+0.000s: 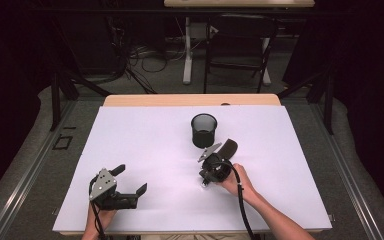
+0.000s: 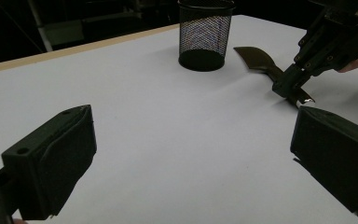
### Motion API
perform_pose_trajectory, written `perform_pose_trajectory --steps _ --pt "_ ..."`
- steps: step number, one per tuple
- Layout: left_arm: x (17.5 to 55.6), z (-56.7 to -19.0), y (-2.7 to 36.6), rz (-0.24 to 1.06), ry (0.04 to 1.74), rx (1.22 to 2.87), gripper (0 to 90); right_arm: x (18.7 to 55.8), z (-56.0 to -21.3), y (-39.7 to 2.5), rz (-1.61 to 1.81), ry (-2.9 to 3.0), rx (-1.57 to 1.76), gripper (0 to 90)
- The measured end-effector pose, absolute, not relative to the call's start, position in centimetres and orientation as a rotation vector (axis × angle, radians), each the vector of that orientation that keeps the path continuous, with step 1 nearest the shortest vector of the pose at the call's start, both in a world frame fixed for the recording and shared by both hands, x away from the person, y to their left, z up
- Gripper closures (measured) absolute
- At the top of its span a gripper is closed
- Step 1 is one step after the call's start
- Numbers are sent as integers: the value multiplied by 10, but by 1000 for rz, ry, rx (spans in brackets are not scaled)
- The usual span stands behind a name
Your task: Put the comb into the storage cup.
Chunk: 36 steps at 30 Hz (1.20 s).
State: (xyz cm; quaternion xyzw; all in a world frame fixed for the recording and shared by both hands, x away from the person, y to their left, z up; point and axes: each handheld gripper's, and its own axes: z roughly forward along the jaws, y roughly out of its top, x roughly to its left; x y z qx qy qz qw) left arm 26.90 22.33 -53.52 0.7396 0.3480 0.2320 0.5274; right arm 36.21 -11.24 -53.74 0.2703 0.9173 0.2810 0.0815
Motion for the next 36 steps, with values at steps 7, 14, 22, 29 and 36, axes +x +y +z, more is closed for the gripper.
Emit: perform_pose_trajectory --steps 7,14,22,29,36 --pt "269 -535 223 555 836 1770 3 360 -537 -116 814 2753 819 900" --pt "269 -535 223 554 838 1769 3 358 -537 -118 785 2765 817 900" --pt "269 -535 223 552 838 1769 2 357 -536 -122 758 2769 816 900" --pt "270 -536 223 552 841 1765 3 356 -533 -127 740 2774 815 900" --pt "270 -536 223 550 842 1765 2 353 -531 -129 707 2783 801 900"
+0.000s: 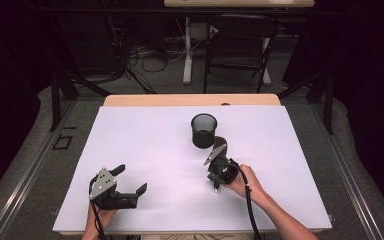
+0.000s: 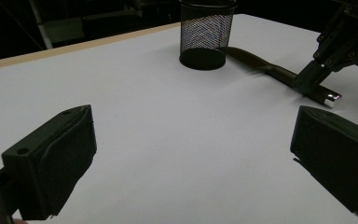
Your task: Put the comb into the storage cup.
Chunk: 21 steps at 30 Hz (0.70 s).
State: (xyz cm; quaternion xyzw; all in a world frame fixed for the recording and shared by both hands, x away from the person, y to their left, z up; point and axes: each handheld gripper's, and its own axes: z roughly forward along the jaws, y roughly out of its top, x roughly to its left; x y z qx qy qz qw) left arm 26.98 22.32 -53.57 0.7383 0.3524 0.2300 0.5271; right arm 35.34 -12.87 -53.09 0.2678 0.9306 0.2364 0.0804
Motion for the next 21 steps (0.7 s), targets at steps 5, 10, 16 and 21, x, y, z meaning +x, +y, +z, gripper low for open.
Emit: perform_pose_trajectory --steps 5,10,16,21 --pt "270 -536 223 551 843 1765 3 352 -530 -129 689 2797 793 900" --pt "269 -535 224 551 840 1767 2 349 -530 -127 646 2817 781 900" --pt "269 -535 224 551 841 1764 2 346 -528 -130 602 2821 763 900" --pt "269 -535 224 552 839 1767 2 345 -527 -137 569 2817 785 900"
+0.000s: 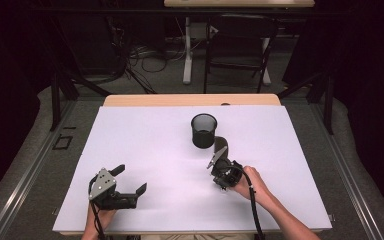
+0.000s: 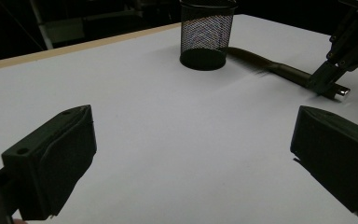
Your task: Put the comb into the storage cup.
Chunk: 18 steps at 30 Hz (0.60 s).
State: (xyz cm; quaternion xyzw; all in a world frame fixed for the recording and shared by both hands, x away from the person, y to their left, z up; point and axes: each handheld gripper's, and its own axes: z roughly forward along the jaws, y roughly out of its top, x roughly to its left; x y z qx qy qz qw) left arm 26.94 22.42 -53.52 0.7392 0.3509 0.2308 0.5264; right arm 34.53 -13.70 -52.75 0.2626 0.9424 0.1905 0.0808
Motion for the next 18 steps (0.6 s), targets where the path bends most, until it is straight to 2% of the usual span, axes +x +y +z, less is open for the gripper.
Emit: perform_pose_trajectory --steps 18 --pt "270 -536 223 549 841 1770 2 343 -524 -165 504 2802 851 900"
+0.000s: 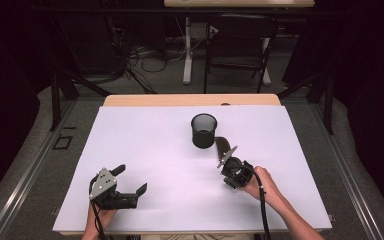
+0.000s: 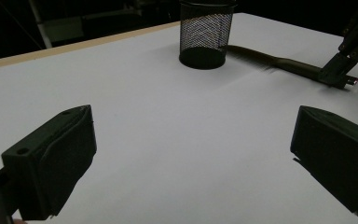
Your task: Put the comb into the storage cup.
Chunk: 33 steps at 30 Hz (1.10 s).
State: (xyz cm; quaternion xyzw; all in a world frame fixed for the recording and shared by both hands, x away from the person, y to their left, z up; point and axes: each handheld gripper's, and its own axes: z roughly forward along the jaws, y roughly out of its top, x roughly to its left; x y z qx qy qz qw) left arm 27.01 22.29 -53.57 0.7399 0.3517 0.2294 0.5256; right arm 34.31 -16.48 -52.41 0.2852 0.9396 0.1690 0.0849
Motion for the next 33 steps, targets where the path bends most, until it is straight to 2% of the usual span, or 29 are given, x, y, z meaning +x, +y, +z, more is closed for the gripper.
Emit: perform_pose_trajectory --steps 28,33 --pt "270 -535 222 552 836 1777 1 351 -526 -206 366 2717 1011 900" --pt "270 -535 222 551 835 1779 1 349 -526 -210 443 2743 1041 900"
